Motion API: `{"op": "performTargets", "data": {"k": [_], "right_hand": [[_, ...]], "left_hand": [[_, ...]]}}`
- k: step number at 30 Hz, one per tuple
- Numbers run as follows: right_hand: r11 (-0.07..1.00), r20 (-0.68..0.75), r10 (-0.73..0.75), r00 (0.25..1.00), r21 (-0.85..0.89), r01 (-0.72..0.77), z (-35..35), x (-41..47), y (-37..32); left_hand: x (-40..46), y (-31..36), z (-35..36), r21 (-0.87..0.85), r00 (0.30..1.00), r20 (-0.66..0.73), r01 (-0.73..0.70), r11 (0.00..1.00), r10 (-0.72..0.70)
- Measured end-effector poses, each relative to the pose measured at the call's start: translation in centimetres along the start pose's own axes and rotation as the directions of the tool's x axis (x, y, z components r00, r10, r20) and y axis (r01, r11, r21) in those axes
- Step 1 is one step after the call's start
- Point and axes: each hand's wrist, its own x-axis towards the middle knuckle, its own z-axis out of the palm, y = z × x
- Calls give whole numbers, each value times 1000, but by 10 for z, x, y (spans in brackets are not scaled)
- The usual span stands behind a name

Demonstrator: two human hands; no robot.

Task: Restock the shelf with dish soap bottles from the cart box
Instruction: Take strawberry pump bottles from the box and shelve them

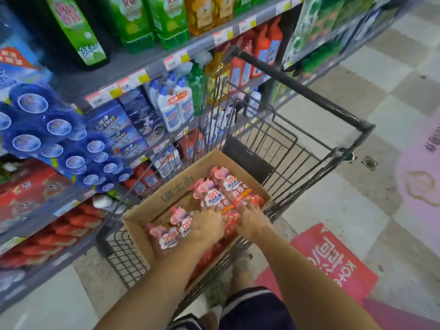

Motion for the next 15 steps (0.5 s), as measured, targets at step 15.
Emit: {"op": "performTargets", "data": {"k": [15], "right_hand": [[973, 284, -152, 947, -127, 195, -17, 169, 29]], "left_hand": [[123, -6, 31, -121, 909, 328, 312, 943, -258]]}}
